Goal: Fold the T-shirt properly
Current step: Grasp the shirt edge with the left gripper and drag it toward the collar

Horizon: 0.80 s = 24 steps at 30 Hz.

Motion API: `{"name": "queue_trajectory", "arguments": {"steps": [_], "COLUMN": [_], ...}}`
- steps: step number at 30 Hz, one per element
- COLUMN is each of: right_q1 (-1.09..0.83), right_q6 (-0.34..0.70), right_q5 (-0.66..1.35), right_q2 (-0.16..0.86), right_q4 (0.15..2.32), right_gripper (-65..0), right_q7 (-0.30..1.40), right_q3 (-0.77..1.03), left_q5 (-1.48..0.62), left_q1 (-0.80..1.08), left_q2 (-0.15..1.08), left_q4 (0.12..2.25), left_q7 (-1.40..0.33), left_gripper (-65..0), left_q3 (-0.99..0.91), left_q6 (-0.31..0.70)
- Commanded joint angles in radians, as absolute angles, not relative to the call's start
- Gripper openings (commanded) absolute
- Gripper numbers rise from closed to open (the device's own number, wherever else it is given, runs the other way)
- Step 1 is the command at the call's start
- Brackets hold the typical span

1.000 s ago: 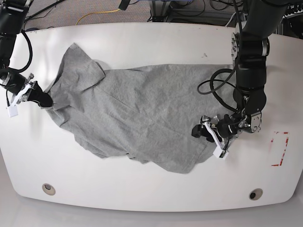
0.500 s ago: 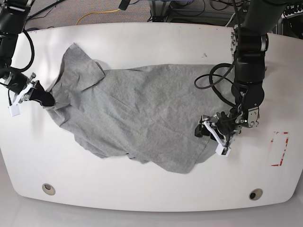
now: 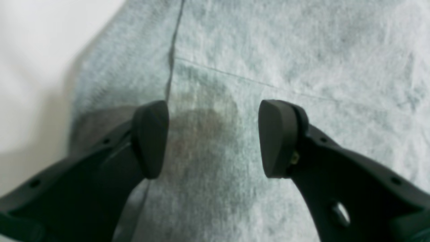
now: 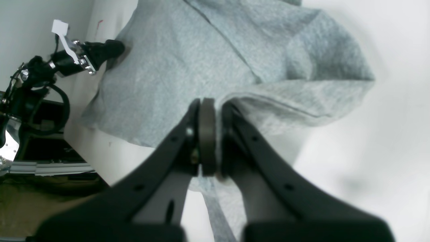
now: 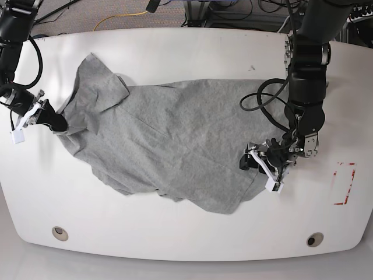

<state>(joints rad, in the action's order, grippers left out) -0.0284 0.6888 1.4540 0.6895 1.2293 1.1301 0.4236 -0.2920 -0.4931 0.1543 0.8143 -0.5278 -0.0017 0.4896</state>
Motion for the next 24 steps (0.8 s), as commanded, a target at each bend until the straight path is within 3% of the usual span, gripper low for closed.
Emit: {"name": "queue_trajectory", "arguments": {"steps": [1,9,24], "right_q1": [0.007,0.022,0.031], "right_q6": [0.698,0.698,0.698], "right_q5": [1.455,1.432,1.429], "right_q2": [0.719,0.717,0.69], "right_q4": [1.244,1.244,1.244], "right_gripper": [-65.0,-65.0,-65.0], "right_q7": [1.11,1.112,1.116], "right_q3": [0.43,0.43,0.429], "left_q5": [-0.308,-0.315,-0.309], "left_q1": [-0.522,-0.501,-0.414], "left_q2": [0.157,0.156,0.13], "left_q4": [0.805,0.805,1.023], "left_q7": [-0.507,-0.51,-0.572], "left_gripper": [-25.8,-26.0,-26.0], "left_q3": [0.031,0.088,0.091], "left_q6": [0.496,0.541,0.547]}}
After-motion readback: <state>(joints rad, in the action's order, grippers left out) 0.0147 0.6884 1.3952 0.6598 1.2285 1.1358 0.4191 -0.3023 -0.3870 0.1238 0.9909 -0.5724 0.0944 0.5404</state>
